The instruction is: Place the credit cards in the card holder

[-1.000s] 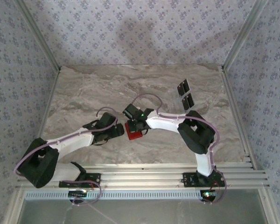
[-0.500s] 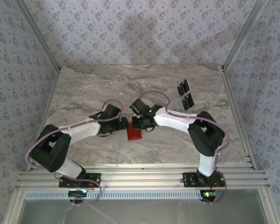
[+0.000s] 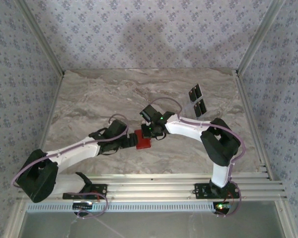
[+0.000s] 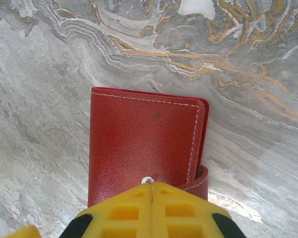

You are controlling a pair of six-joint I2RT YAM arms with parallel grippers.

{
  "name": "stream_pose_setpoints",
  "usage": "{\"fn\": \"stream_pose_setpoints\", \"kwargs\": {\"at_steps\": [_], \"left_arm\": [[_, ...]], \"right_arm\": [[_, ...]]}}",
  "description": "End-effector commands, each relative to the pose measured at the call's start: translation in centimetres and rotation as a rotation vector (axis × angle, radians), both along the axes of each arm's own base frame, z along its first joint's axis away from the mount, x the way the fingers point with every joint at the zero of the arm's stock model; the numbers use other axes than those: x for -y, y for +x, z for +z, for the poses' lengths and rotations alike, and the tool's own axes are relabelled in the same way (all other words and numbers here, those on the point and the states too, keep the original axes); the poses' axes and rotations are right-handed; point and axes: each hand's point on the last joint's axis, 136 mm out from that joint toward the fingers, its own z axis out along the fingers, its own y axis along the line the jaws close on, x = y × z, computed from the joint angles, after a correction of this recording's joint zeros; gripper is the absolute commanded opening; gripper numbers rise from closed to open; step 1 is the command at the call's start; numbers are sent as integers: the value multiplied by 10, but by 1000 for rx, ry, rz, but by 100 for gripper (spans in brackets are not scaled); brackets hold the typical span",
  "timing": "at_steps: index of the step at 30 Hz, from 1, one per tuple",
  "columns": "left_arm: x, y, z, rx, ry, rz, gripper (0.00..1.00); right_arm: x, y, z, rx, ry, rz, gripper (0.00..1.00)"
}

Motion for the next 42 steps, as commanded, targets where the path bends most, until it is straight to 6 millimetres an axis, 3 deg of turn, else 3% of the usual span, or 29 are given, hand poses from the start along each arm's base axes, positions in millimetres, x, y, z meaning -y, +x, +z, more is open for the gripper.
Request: {"fn": "stream_pose_setpoints", "kwargs": {"at_steps": [1,13,25,42], "left_arm": [[-4,-12,-10,-29,24,31,96],[14,-8,-24,-32,45,-6,96],[10,-18,-47,-85,142,-26,96],[7,-21,-56,-103,165,-33,96]], "right_arm": [[2,-2,3,0,12,24,0],[-2,1,-1,-13,29,34,0],[-7,0,-6,-4,24,54,0],[-16,1,-13,-4,-4,74,0]]}}
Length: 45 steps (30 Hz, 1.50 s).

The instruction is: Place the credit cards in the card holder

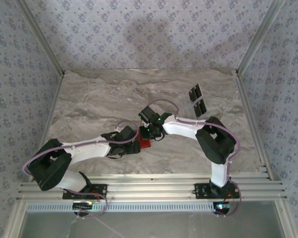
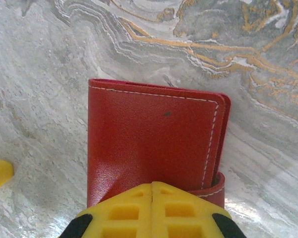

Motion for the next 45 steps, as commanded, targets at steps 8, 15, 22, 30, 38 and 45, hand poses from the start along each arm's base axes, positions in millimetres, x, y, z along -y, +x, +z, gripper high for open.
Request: {"fn": "stream_pose_setpoints", "kwargs": {"at_steps": [8,15,22,30,38,45], "left_arm": [[3,-10,-24,-60,-8,-19,96],[4,-10,-24,-60,-13,-24,96],[5,-10,-25,-63,-12,-26,95],[5,-10,-26,-65,-10,-26,95],[5,-10,-27,-67,-9,-25,95],[6,-10,-28,-70,-8,-29,95]], "right_arm": [[-1,11,16,54,2,-14,0],[-4,12,10,40,-1,-11,0],[-5,14,6,34,-8,-10,0],[-4,9,-8,5,-20,-6,0],[-3,2,-15,-8,-29,1,0],[-5,-1,-18,-7,-37,9,0]]}}
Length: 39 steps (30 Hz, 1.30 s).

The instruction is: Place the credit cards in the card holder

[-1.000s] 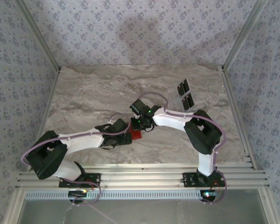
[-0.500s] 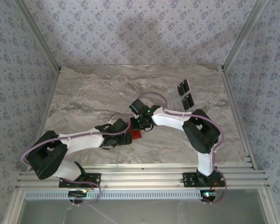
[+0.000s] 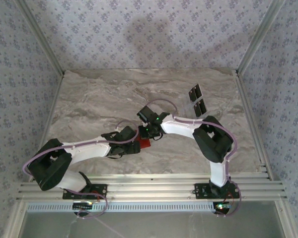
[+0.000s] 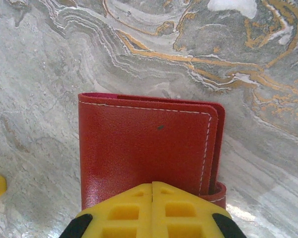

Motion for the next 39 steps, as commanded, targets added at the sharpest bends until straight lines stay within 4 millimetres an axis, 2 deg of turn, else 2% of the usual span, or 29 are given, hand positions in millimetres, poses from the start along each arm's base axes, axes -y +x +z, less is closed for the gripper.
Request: {"fn": "stream_pose_setpoints", "kwargs": {"at_steps": [1,8,17,27,39], "left_arm": [[7,-9,-24,-60,-21,-28,95],[7,-9,-24,-62,-21,-31,95],[7,-9,-26,-63,-22,-32,95],[8,-9,-26,-65,-21,-36,95],[9,-9,-27,-66,-23,-40,94]], "right_arm": [[-1,-7,-10,-14,-22,12,0],[-5,0,4,17,-6,10,0],[-9,-3,-3,1,-6,19,0],[-15,2,4,17,15,20,0],[-12,-23,-40,-45,-90,64,0]]}}
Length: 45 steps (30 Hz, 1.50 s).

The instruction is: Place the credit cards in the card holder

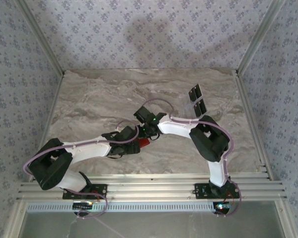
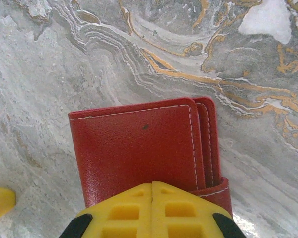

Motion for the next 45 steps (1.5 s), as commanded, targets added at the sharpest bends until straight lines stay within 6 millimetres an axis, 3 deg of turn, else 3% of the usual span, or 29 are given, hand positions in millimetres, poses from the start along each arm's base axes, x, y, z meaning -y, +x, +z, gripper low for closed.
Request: {"fn": "stream_pose_setpoints", "kwargs": {"at_steps": [1,11,17,18,21,24,28,34,38,45], "left_arm": [[10,-9,-26,-64,-34,-38,94],[10,-10,-25,-57,-47,-34,94],[8,-11,-21,-43,-60,-30,94],[8,-11,-20,-39,-61,-29,94],[4,-9,-10,-3,-75,-20,94],[-2,-4,11,81,-111,8,94],[-30,4,48,223,-136,107,93],[-103,-1,85,375,-98,383,92],[-126,-8,78,324,-109,472,92],[-127,-16,48,144,-96,482,92]], "right_arm": [[5,-29,-40,-80,-107,51,0],[20,-64,-73,-100,-262,106,0],[37,-81,-94,-139,-318,100,0],[50,-90,-104,-162,-350,98,0],[59,-94,-109,-169,-368,90,0],[63,-94,-109,-166,-384,91,0],[68,-97,-115,-174,-400,90,0],[72,-101,-124,-184,-414,95,0],[73,-104,-127,-179,-429,104,0],[75,-114,-139,-158,-521,147,0]]}}
